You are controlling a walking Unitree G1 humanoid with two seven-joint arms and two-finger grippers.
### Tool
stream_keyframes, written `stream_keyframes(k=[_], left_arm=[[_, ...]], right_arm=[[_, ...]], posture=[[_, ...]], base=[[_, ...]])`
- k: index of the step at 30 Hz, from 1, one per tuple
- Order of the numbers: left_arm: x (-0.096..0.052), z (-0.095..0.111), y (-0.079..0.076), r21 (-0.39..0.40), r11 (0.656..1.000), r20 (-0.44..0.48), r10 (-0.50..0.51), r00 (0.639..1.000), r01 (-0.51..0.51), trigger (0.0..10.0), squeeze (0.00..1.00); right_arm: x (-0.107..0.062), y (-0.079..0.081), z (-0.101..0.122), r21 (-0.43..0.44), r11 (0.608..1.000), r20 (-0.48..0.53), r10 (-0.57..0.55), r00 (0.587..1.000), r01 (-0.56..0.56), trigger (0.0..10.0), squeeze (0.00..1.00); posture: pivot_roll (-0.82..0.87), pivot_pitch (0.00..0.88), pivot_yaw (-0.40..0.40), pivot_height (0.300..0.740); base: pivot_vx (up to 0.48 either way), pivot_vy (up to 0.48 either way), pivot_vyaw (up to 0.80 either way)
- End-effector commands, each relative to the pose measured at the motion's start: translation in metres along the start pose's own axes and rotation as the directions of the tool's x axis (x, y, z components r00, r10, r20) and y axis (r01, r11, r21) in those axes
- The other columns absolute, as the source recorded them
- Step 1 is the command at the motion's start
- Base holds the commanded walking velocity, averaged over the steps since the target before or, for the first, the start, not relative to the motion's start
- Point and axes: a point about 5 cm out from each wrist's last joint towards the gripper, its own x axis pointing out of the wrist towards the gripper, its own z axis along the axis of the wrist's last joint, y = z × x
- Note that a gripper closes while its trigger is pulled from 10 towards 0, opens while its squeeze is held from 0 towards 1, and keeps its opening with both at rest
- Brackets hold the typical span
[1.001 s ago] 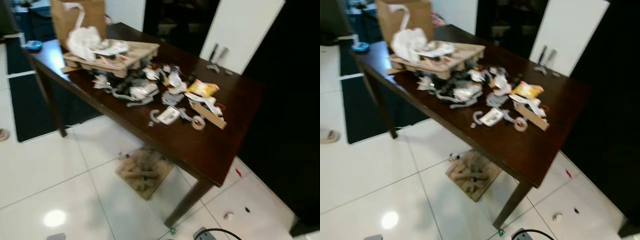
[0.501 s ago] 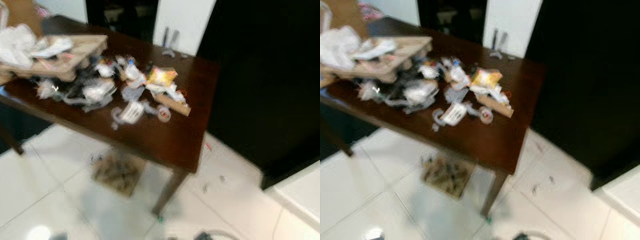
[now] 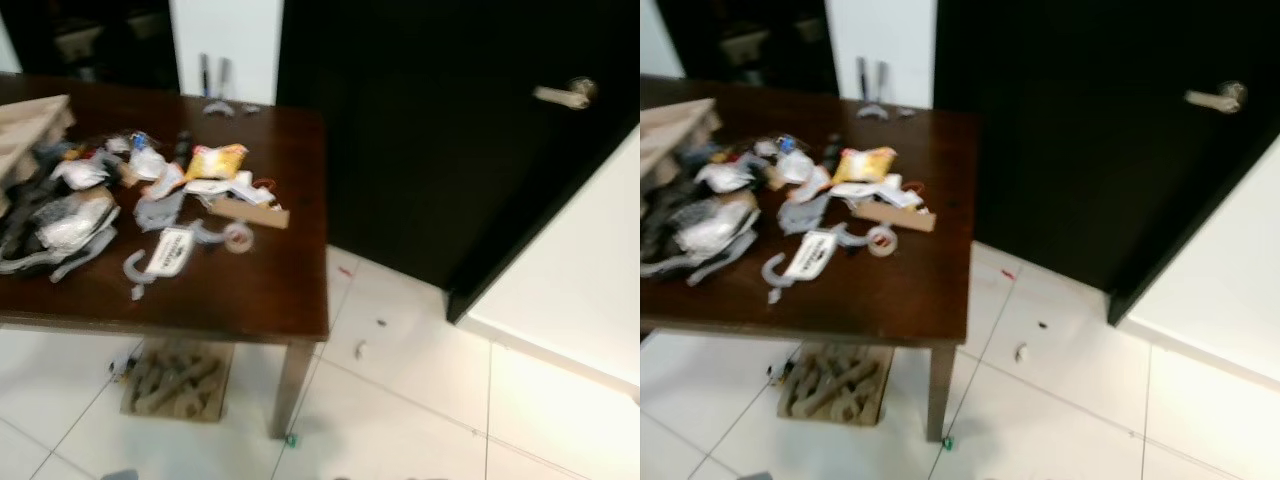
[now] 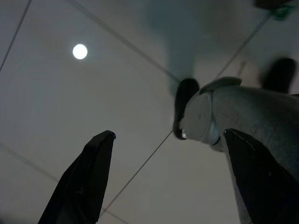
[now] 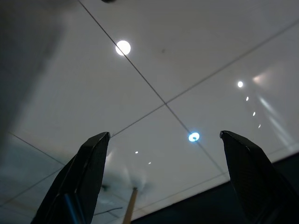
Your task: Picking trash to rubbish bin
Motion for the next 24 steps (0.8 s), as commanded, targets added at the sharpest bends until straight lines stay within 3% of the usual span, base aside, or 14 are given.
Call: stream_keyframes(k=[1, 11, 24], left_arm=[[-0.002, -0.0103, 0.0009, 0.001, 1.0, -0.035, 0.003, 0.999, -0.003, 10.0, 0.0], [-0.0025, -0.013, -0.0005, 0.002, 1.0, -0.038, 0.002, 0.999, -0.002, 10.0, 0.0], [-0.0027, -0.0125, 0.0025, 0.01, 1.0, -0.038, 0.006, 0.999, -0.005, 10.0, 0.0]], right_arm=[[-0.0004, -0.0016, -0.0055, -0.002, 1.0, -0.015, 0.001, 1.0, -0.001, 10.0, 0.0], [-0.0004, -0.0021, -0.0046, 0.002, 1.0, -0.009, -0.002, 1.0, 0.002, 10.0, 0.0], [0.0002, 0.0017, -0.0047, -0.01, 1.0, -0.008, 0.011, 1.0, -0.011, 10.0, 0.0]], posture=[[0.19, 0.109, -0.069, 0.74], [0.19, 0.112, -0.071, 0.74], [0.19, 0.107, -0.068, 0.74]], base=[[0.0, 0.0, -0.8], [0.0, 0.0, -0.79], [0.0, 0.0, 0.0]])
